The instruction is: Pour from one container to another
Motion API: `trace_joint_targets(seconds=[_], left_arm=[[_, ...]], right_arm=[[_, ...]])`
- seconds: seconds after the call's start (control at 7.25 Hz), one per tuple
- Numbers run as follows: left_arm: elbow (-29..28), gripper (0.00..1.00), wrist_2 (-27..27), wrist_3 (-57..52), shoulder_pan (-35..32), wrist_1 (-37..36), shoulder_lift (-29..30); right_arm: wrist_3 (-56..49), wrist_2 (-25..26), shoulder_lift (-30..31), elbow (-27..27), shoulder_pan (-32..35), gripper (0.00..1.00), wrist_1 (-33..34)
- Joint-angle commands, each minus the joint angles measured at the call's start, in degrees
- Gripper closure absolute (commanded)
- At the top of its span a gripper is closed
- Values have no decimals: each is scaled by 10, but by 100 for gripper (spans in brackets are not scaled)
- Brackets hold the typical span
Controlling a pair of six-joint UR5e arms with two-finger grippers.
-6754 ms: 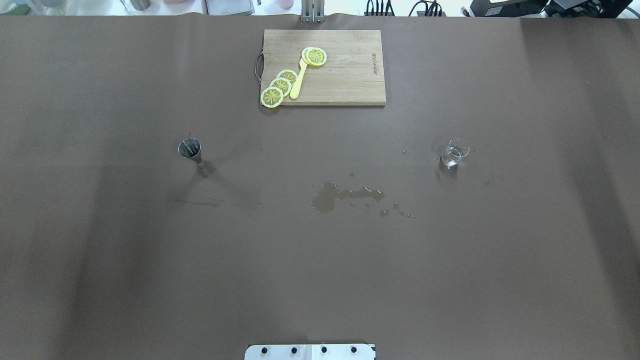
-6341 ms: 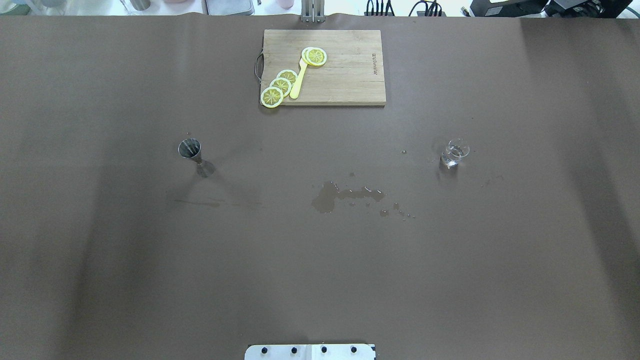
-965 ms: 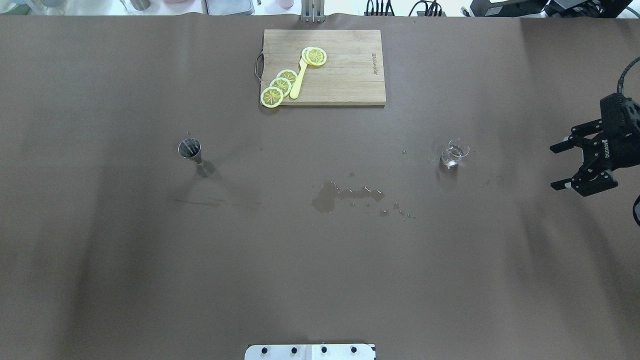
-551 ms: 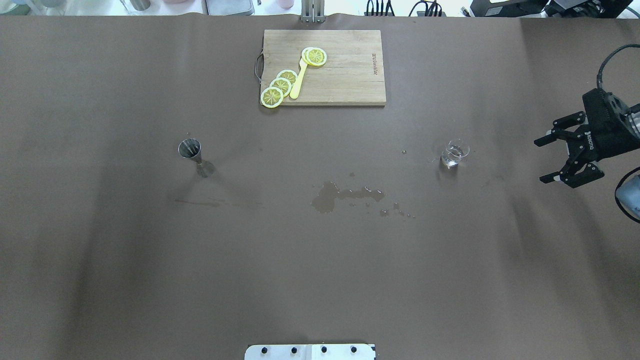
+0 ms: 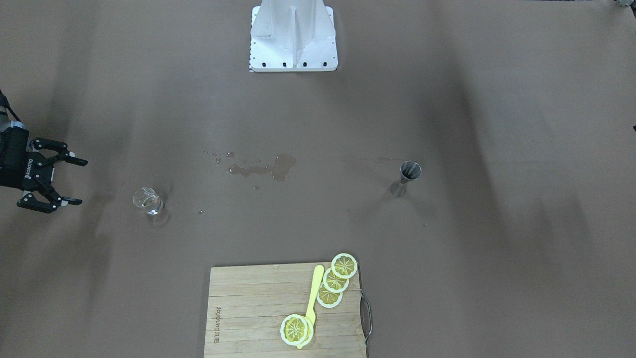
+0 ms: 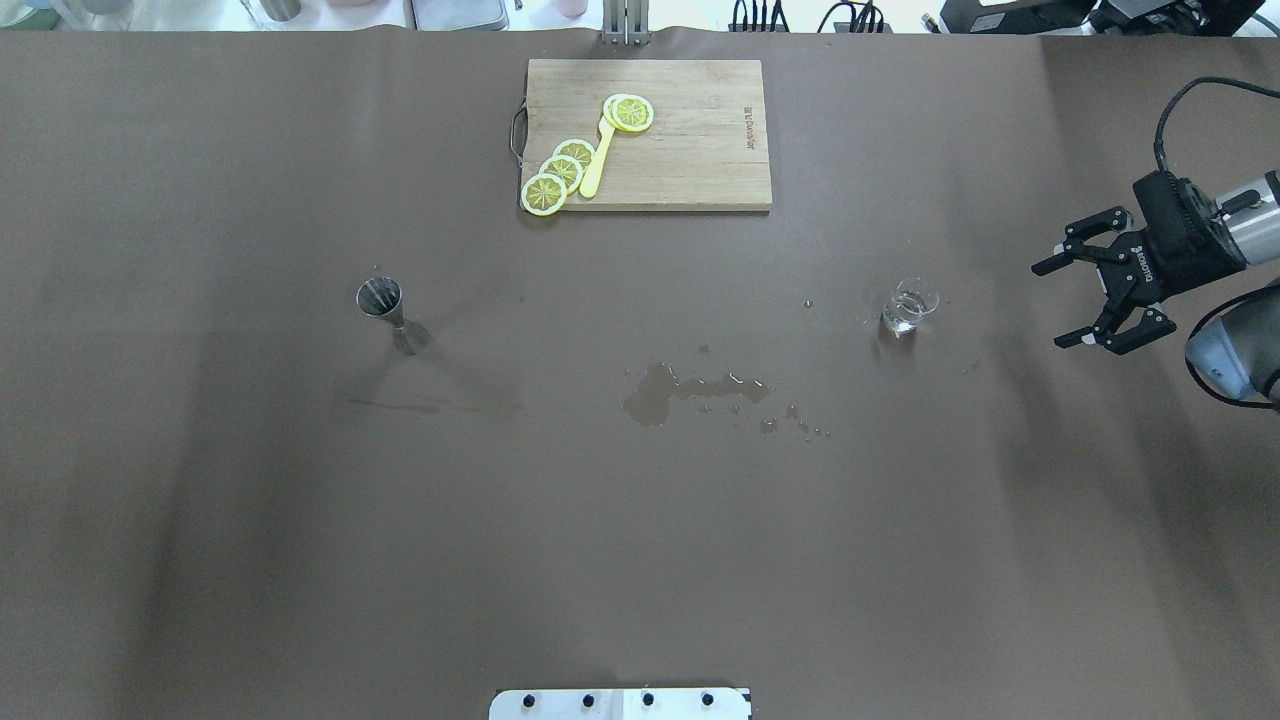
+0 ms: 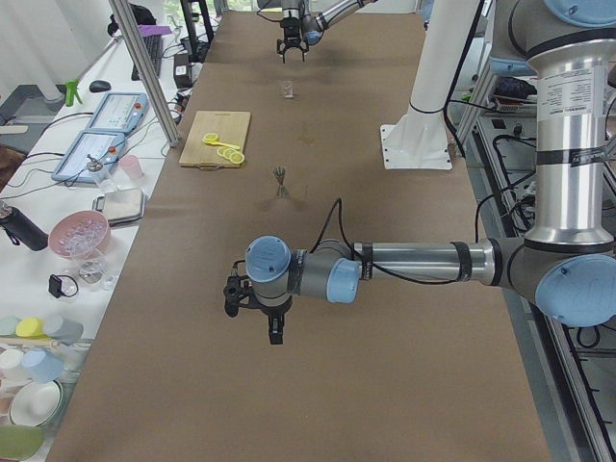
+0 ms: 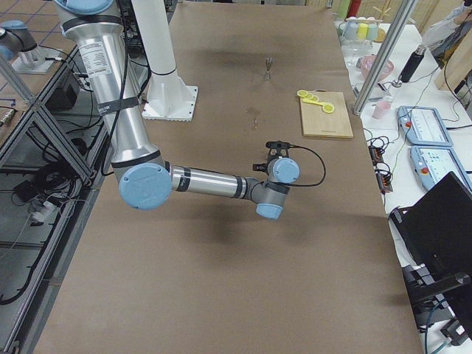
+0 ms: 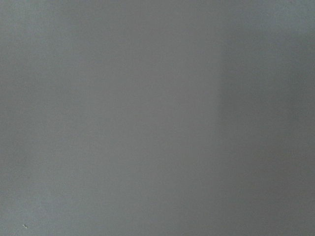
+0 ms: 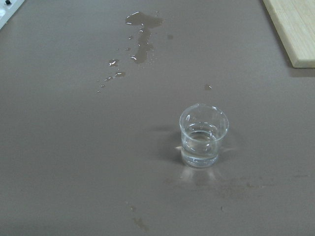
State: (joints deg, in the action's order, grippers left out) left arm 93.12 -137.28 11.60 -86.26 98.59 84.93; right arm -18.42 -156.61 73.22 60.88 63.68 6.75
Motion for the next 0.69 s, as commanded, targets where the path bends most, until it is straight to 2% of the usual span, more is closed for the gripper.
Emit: trace_joint_targets(seconds=[0.0,0.55], left_arm=[[1,1,0,0,0,-5,2],[-2,1,0,0,0,-5,6]], right_arm=[[3,-3,-25,-46,-6,0,-51],[6,0,-64,-115,-15,0,-93]])
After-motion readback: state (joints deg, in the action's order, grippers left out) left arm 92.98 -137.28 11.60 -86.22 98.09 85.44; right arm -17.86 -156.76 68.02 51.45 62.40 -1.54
